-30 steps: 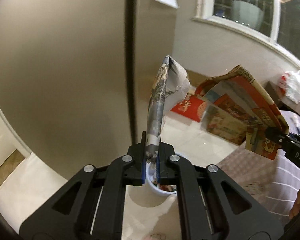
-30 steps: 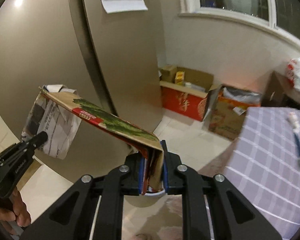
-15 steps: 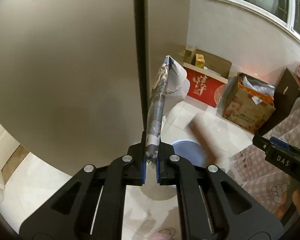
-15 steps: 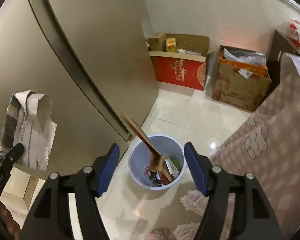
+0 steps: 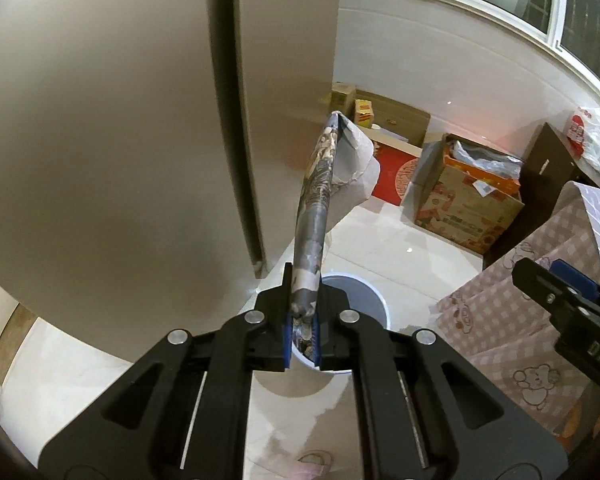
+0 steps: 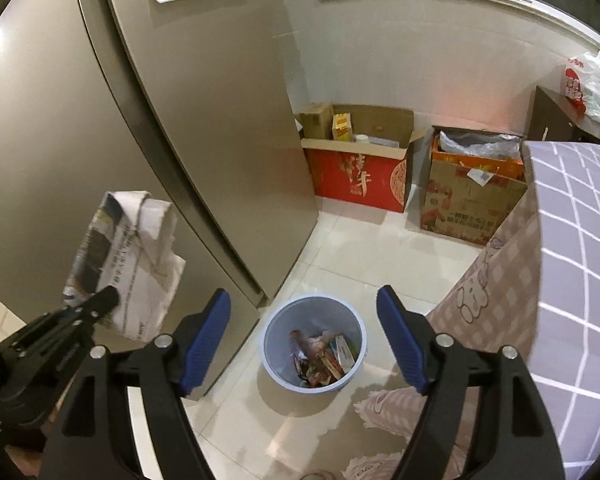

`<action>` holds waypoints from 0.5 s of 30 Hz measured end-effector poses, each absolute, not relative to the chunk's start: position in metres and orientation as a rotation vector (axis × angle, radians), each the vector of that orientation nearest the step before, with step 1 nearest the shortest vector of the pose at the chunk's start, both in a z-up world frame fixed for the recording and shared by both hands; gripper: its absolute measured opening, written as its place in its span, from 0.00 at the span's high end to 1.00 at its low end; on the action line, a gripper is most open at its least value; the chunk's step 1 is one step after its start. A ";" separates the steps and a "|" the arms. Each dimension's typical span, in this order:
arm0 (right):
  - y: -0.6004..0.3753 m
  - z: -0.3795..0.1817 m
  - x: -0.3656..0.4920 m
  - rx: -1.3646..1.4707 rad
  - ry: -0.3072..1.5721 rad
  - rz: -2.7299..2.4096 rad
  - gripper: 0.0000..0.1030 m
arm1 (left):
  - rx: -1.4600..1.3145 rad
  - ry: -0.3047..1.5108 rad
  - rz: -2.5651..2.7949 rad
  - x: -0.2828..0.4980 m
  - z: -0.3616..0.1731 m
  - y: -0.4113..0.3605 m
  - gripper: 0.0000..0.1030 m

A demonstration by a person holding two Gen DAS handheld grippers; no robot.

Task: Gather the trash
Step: 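Carry the newspaper and cardboard box to the blue bin and release them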

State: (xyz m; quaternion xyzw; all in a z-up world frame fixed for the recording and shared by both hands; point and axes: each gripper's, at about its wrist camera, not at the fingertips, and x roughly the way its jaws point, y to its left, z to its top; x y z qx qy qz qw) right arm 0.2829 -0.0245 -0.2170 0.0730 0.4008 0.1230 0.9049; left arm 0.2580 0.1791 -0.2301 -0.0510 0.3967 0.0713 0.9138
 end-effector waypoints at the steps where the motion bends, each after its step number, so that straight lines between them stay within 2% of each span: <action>1: -0.027 -0.215 0.282 0.159 0.823 0.256 0.28 | -0.105 0.818 0.140 0.259 -0.229 0.177 0.93; 13: -0.062 -0.208 0.284 0.254 0.737 0.218 0.25 | -0.121 0.826 0.068 0.290 -0.234 0.153 0.93; 15: -0.065 -0.208 0.284 0.265 0.724 0.214 0.25 | -0.148 0.813 0.061 0.297 -0.234 0.151 0.88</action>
